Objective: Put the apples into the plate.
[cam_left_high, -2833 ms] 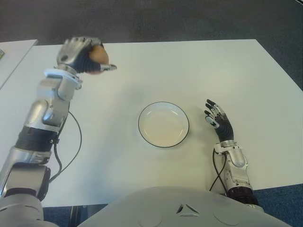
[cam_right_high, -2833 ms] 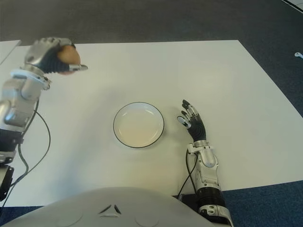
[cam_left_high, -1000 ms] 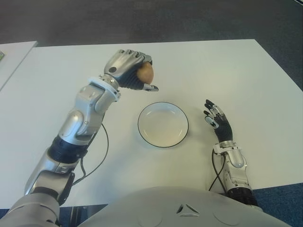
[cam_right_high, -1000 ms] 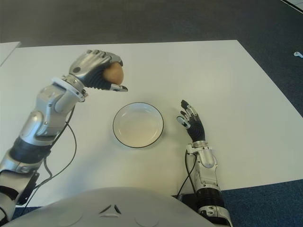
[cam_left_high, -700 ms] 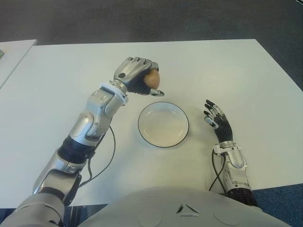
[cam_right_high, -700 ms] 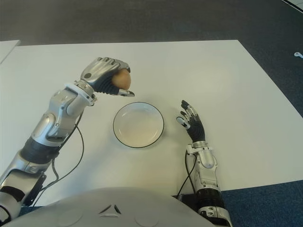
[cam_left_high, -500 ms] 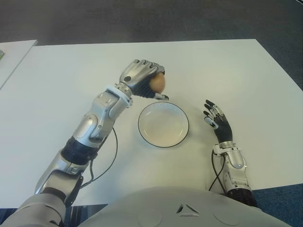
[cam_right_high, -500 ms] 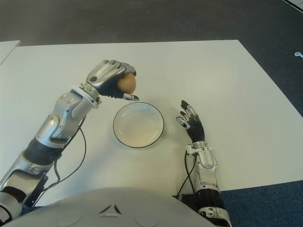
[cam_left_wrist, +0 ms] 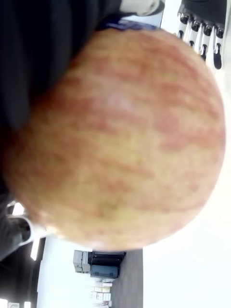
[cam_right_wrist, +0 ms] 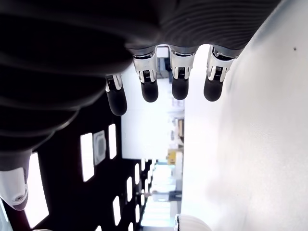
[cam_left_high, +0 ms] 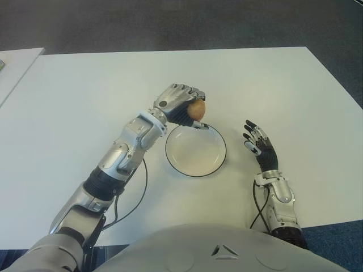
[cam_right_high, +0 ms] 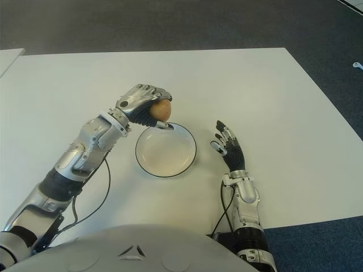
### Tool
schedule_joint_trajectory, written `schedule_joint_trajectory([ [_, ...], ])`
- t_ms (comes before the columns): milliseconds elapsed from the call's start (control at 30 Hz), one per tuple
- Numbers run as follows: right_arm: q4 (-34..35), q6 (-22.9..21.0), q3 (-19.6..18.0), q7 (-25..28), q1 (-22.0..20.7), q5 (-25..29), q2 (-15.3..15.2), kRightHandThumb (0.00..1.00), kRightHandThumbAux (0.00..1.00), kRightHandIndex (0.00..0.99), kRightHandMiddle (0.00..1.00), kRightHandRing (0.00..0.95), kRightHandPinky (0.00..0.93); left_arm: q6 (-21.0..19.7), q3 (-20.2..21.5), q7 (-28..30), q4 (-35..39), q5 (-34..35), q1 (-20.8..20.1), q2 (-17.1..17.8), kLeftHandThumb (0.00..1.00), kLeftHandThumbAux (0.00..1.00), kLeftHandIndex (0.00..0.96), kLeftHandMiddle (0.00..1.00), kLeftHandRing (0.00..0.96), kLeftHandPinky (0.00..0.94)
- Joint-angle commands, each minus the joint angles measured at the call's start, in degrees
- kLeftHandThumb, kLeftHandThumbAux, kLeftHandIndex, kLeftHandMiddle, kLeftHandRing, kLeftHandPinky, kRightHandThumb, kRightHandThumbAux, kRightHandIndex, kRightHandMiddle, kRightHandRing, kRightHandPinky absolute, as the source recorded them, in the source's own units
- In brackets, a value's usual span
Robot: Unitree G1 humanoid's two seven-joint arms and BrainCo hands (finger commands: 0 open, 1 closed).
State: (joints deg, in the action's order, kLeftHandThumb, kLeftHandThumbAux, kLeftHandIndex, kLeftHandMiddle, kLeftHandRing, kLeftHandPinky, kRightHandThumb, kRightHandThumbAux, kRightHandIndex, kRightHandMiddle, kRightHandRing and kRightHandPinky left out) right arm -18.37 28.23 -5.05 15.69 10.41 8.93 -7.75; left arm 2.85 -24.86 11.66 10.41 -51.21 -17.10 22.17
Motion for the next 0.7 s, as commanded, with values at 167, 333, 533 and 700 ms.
schedule_joint_trajectory([
  [167,-3.2,-4.4,1.4,-0.2,4.4,-0.4,2.0,0.146,0.512,0.150,0.091,0.043,0.063,-0.3,-3.0,0.9,-4.6,-1.3,0.3,-1.5,1.000,0.682,0.460,0.836,0.825,0.437],
  [333,-3.2,-4.4,1.4,0.0,4.4,0.0,2.3,0.153,0.504,0.154,0.094,0.044,0.060,-1.2,-4.2,2.5,-6.3,-0.8,0.6,-2.5,1.000,0.682,0.460,0.831,0.815,0.437],
  [533,-3.7,-3.7,1.3,-0.1,4.1,0.0,2.5,0.158,0.504,0.154,0.091,0.035,0.041,-1.2,-5.2,2.4,-8.1,-0.9,1.5,-3.1,0.880,0.688,0.453,0.831,0.816,0.604],
  [700,-3.5,-3.5,1.4,-0.2,4.2,-0.1,2.6,0.150,0.494,0.168,0.085,0.024,0.020,-0.4,-6.4,2.8,-8.2,-1.1,2.1,-2.0,0.772,0.693,0.446,0.841,0.837,0.776],
])
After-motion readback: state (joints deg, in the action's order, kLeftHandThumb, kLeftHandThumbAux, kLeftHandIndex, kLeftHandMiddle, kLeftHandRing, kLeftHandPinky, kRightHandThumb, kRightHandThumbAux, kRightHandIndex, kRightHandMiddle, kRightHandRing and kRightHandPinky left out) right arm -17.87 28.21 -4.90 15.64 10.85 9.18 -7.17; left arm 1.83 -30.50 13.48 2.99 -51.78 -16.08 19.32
